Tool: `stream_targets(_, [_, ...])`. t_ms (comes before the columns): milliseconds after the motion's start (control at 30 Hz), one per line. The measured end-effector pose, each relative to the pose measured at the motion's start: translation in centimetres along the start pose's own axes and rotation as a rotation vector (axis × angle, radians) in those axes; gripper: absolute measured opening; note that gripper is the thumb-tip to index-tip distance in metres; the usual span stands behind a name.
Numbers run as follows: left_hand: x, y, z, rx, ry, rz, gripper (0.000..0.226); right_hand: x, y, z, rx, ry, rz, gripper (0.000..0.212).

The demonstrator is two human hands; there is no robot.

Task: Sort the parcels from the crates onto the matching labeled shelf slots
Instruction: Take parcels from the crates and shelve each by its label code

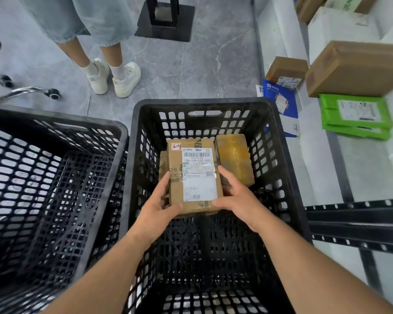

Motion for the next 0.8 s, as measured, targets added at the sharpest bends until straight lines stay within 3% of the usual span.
stream_targets(367, [-10.7,3.0,-8.0,0.135,-0.314,0.149,0.09,10.5,0.8,-12.4,-0.048,0.21,-0.063,0.093])
stream_targets(800, [-25.8,2.0,-20.7,0.389,-0.787,0.23,0.086,20.3,1.6,-32.3,-0.379,0.583,-0.042,0.083])
Point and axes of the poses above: each hand's wrist, its own z-axis towards the middle knuckle, its own y-axis out of the back of the hand, x = y × z, the point moved 5 cm from there along z, towards the middle knuckle, and after that the axes turned 1 degree about x, right-handed, at the moved point
